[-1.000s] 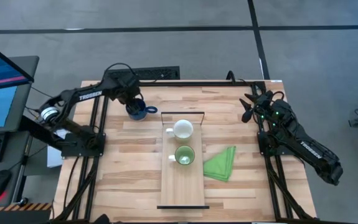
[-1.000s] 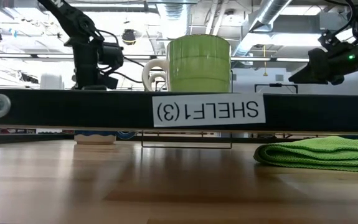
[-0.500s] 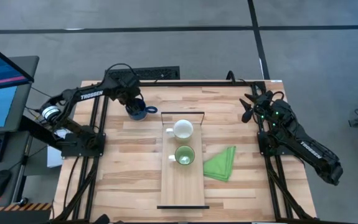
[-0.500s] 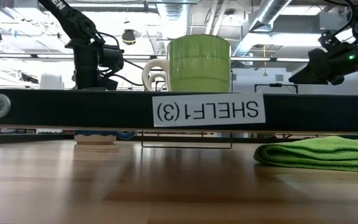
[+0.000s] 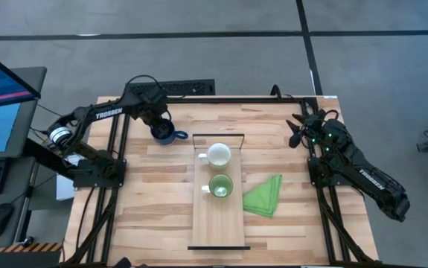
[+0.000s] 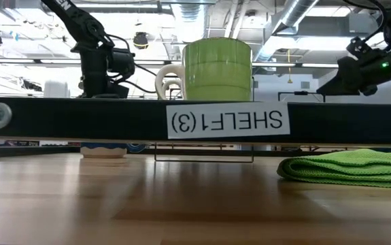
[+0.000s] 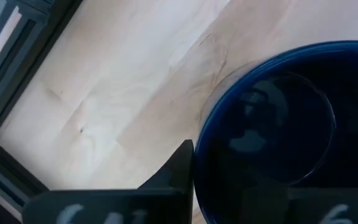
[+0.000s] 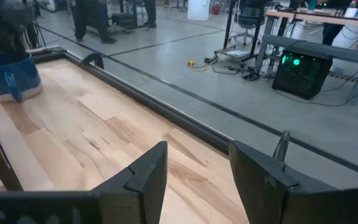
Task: Stack small to large cups/mugs on shelf
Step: Put the blue mug on the shelf
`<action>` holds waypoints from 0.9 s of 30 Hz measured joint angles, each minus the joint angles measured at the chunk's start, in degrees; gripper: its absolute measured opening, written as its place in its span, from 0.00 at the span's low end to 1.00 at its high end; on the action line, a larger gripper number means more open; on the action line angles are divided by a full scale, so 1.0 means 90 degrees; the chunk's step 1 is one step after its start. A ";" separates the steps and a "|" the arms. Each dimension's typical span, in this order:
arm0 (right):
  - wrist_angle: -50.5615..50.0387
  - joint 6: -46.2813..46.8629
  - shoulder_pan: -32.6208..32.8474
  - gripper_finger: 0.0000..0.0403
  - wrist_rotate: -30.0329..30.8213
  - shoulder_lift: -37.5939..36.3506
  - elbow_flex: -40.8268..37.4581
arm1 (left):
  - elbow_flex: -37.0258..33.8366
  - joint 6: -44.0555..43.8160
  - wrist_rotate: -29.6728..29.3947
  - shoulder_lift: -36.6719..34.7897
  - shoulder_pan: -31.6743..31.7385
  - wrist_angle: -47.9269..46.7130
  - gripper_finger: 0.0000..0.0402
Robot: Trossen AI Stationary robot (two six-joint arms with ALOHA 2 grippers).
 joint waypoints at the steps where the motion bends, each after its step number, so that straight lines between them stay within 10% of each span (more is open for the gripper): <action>1: -0.0023 0.0000 0.0000 0.49 0.0000 0.0000 0.0000 | 0.0000 0.0000 0.0040 0.0005 0.0002 0.0000 0.05; 27: -0.0089 -0.0097 0.0000 0.48 0.0002 0.0002 0.0000 | 0.0628 -0.1762 0.0243 0.0014 -0.0651 -0.1069 0.03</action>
